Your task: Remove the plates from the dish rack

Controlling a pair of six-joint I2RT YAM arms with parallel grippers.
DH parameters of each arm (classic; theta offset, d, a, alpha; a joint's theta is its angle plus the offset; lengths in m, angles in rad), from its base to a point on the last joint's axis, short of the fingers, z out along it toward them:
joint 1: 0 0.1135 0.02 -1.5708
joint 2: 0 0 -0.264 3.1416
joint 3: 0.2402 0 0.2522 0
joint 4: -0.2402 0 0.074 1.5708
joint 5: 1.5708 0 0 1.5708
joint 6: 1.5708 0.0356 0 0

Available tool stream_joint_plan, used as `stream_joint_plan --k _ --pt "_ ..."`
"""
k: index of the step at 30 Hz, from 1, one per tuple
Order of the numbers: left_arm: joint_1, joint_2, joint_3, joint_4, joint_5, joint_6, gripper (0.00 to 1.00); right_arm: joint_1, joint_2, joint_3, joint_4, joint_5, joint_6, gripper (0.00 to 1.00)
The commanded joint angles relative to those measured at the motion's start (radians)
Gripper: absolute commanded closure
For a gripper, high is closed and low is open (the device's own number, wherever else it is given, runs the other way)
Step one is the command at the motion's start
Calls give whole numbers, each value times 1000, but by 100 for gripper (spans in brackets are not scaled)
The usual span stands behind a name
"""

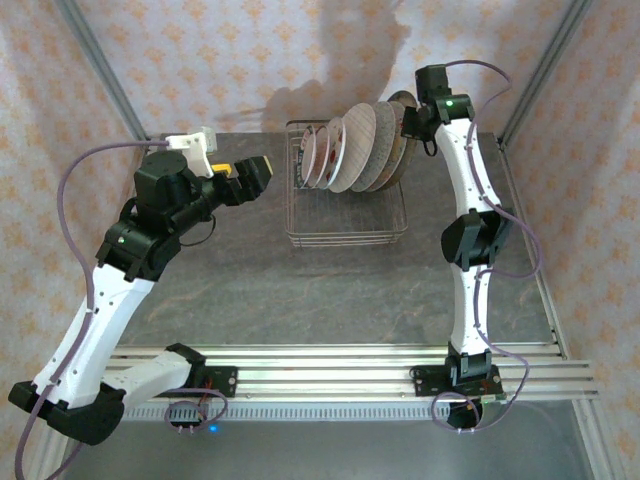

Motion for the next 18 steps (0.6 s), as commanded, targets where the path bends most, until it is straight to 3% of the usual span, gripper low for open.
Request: stream_joint_plan --k 1,18 --pt "-4 1 -1 35 -4 -5 1 9 -109 44 52 44 81 100" --pt "-4 -7 -3 72 23 -19 1 21 -170 90 71 124 52 100"
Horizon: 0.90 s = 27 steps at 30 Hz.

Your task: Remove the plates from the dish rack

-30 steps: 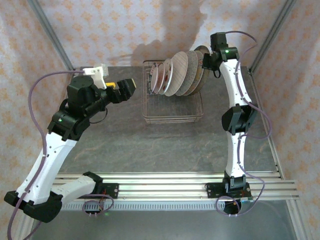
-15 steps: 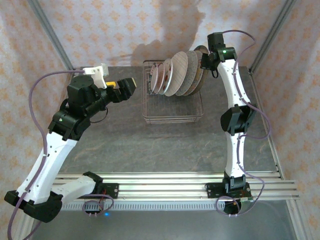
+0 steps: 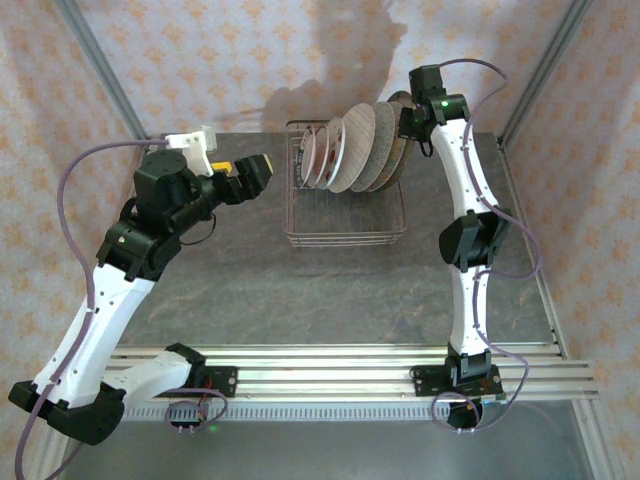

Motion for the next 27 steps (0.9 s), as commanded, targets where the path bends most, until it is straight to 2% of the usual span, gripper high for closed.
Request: stream_joint_plan --k 1,13,27 --pt "-5 -6 4 59 25 -20 1 -3 -164 88 89 75 38 100" --pt "-4 12 38 107 52 -47 1 -3 -181 138 109 68 19 100" --pt "-5 16 34 120 58 -57 1 -3 -245 143 77 150 -1 100"
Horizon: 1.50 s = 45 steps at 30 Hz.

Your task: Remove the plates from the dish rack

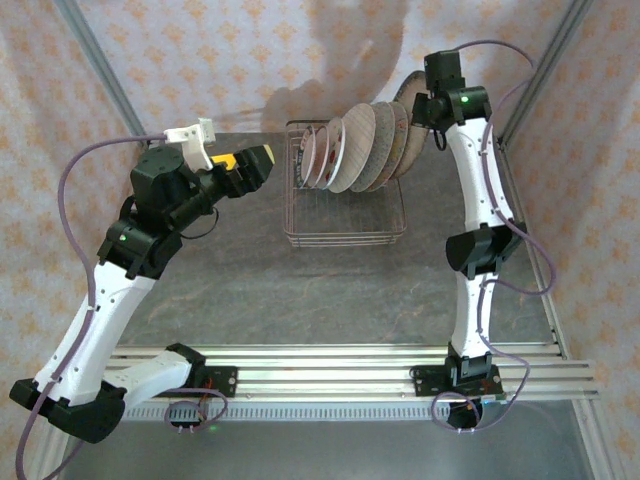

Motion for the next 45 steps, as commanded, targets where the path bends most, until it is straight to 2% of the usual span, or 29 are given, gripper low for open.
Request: stream_joint_plan --k 1,12,18,24,30,39,45 --pt "-3 4 24 46 25 -10 1 -3 -140 83 135 73 3 100" --pt "-5 9 -1 74 43 -14 1 -2 -242 58 93 154 -39 100" --pt "-15 32 0 87 55 -70 1 -2 -301 56 54 224 -41 100" --pt "-36 74 18 80 65 -117 2 -2 -383 12 -21 325 13 100" --pt "-87 143 51 72 104 -163 4 -2 -479 -39 -77 359 75 100" --pt "-130 232 -6 135 184 -378 6 -2 -563 -41 -299 342 246 100" --pt "-181 320 -27 162 250 -528 12 -4 -610 -44 -424 276 360 100"
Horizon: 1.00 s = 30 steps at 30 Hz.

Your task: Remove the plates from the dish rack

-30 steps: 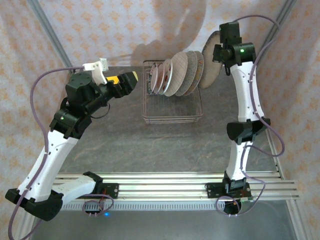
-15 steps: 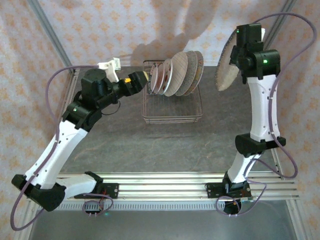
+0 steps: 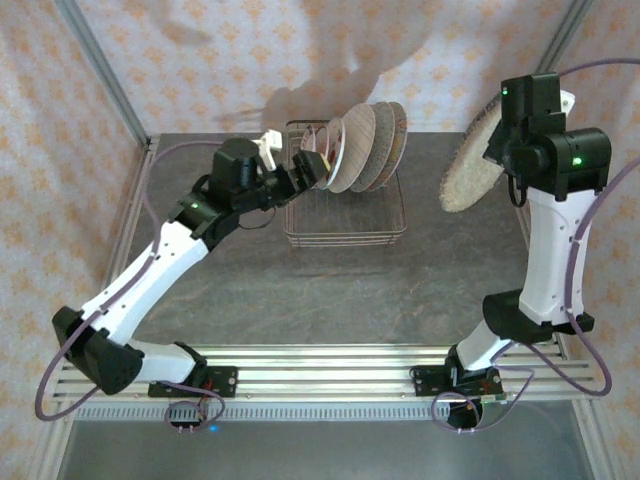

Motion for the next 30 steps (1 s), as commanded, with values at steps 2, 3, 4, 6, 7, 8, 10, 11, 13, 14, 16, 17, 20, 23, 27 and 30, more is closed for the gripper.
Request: stream_joint_plan --k 2,3,4,6,7,8,10,11,13,14,16,17,20,23,27,30 --pt "-38 71 -18 64 114 -174 12 -3 -85 16 13 -19 167 100" --pt "-45 88 -24 71 133 -207 12 -4 -93 7 6 -40 185 100" --pt "-55 106 -33 89 160 -244 12 -3 -106 -6 0 -63 204 100" --pt "-73 136 -58 150 206 -321 12 -4 -126 -31 -6 -94 237 100" --pt "-83 149 -70 184 224 -361 12 -4 -136 -47 -3 -111 248 100" --pt "-96 168 -92 229 243 -420 13 -5 -145 -60 -4 -125 257 100" --pt "-119 202 -130 349 250 -526 15 -4 -156 -76 -7 -149 269 100" --pt "-134 222 -149 444 246 -581 15 -4 -161 -81 -10 -161 276 100" --pt "-159 269 -154 567 238 -669 16 -4 -164 -81 -22 -180 288 100" --pt "-170 296 -147 615 234 -701 17 -4 -165 -81 -29 -189 296 100" --pt "-186 338 -128 675 220 -737 19 -5 -168 -82 -40 -208 311 100" --pt "-192 357 -114 693 213 -749 20 -6 -171 -82 -45 -219 317 100" --pt "-200 397 -77 757 204 -774 24 -7 -182 -105 -40 -260 329 100" --pt "-200 395 -81 782 182 -786 25 -12 -205 -139 -16 -279 334 100" --pt "-198 354 -124 789 136 -778 28 -19 -211 -147 -17 -296 332 100" --pt "-190 297 -162 703 94 -754 28 -25 -213 -147 -7 -302 328 100"
